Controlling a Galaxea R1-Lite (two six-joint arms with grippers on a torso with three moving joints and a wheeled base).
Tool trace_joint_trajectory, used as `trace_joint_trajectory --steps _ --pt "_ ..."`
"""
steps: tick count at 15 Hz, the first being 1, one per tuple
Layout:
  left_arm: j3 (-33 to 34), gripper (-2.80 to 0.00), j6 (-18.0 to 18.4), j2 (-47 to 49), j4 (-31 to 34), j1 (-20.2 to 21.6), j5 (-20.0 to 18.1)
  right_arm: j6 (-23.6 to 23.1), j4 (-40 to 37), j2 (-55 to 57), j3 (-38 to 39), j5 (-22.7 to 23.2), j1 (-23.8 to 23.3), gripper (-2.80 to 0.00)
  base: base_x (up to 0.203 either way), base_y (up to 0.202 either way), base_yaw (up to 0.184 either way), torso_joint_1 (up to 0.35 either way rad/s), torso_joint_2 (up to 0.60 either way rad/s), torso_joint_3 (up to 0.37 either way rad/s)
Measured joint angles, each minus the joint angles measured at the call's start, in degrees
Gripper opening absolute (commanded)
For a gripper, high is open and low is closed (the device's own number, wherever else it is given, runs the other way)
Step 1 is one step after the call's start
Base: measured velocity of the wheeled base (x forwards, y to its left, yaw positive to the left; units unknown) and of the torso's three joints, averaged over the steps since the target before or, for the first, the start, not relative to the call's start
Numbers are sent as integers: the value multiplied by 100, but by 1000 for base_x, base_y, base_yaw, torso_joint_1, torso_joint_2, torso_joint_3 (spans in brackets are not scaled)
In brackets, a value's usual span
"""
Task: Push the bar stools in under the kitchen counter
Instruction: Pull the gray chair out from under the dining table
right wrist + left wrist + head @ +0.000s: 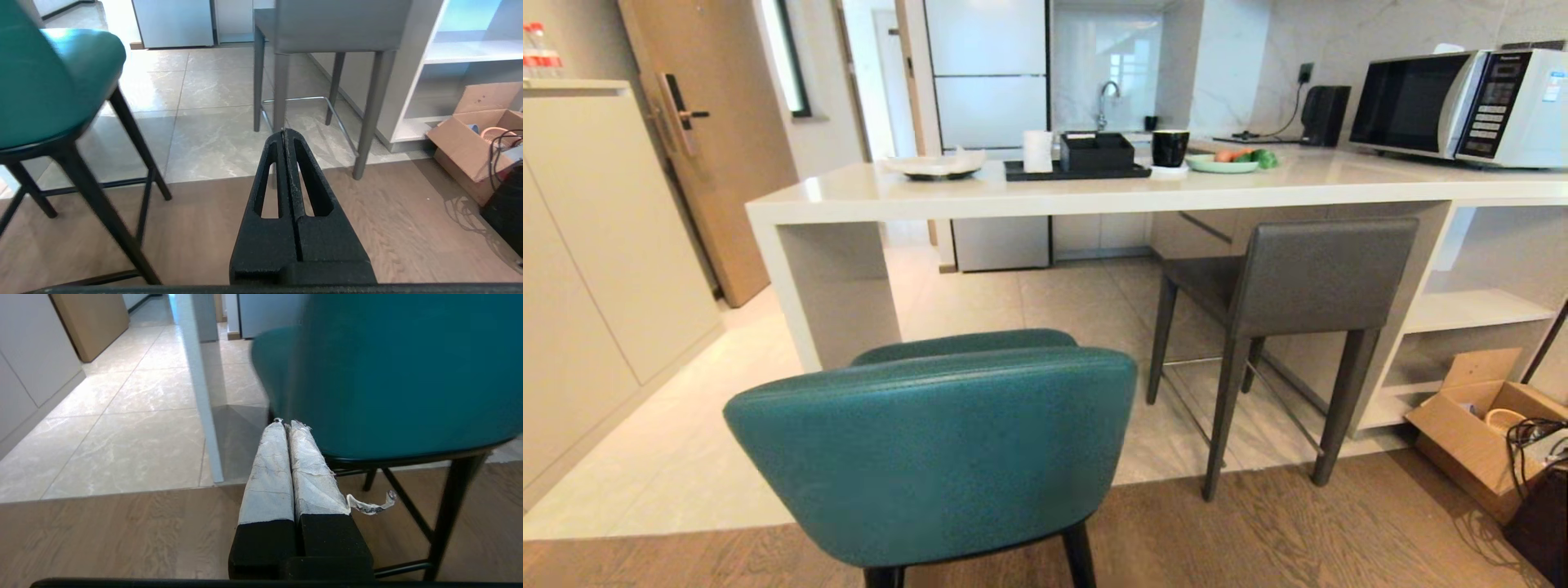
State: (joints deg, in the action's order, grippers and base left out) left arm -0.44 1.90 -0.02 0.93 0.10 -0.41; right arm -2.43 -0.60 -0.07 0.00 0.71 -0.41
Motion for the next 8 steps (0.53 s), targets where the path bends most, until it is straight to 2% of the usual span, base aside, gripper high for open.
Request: trace_joint_trajectory --steps 8 --pt "0 -280 -20 0 -3 -2 6 1 0 0 0 -2 0 -280 0 -195 3 4 3 2"
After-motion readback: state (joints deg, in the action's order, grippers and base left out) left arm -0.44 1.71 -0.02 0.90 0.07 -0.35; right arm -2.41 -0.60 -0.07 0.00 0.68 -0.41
